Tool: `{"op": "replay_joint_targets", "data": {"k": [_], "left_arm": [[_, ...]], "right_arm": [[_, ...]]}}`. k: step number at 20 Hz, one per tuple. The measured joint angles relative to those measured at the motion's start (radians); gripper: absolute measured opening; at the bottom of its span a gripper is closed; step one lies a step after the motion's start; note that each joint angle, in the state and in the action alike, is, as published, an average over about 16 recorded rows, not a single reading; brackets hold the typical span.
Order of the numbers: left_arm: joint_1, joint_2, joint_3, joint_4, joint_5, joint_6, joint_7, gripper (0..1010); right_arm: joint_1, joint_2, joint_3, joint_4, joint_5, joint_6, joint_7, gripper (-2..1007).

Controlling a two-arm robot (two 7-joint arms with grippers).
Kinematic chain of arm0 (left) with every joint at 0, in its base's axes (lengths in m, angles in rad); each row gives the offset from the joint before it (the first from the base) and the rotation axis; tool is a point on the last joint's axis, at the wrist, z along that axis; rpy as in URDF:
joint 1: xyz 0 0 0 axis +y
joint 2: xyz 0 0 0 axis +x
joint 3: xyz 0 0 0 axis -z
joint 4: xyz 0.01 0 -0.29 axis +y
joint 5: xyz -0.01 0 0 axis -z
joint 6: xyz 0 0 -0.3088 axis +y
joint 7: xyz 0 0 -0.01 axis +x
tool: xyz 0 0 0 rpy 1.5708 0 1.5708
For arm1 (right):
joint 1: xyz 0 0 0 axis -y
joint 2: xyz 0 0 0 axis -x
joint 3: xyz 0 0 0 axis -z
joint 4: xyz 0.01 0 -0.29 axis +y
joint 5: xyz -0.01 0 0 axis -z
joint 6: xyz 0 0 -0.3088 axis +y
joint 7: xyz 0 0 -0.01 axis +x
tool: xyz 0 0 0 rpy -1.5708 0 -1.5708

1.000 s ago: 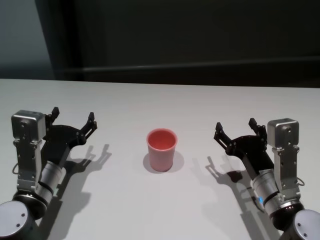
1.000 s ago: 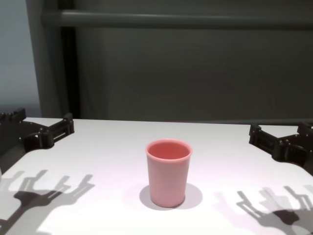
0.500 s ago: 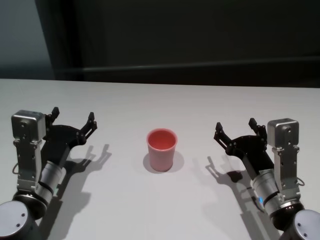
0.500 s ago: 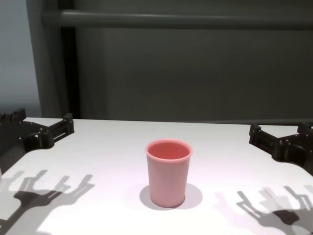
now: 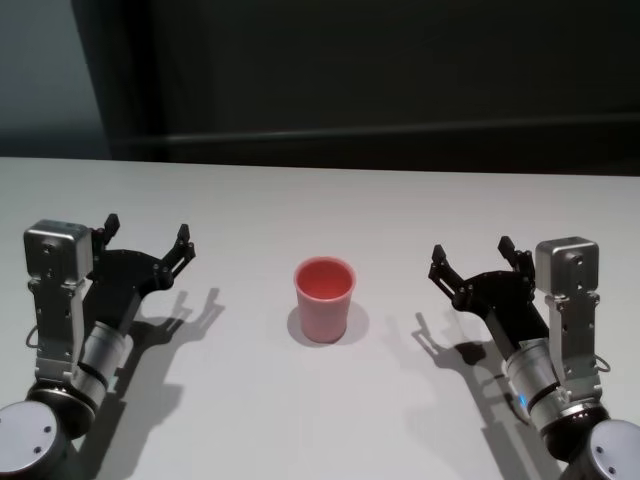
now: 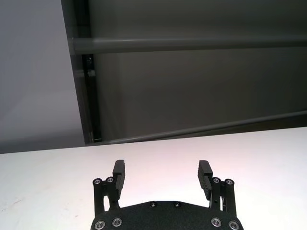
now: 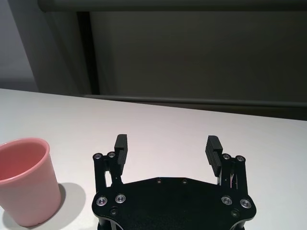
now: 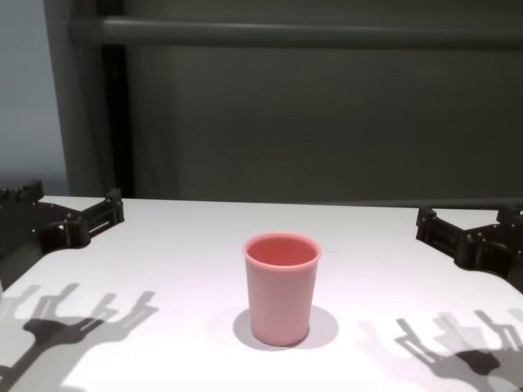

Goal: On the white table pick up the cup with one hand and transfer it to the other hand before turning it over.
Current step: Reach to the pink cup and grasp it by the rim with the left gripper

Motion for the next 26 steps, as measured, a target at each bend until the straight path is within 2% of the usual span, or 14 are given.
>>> {"op": "replay_joint_targets", "data": {"k": [26], "left_arm": [[0.0,0.0,0.0,0.0,0.0,0.0,0.0,1001]], "right_arm": [[0.0,0.0,0.0,0.0,0.0,0.0,0.0,1000]]}}
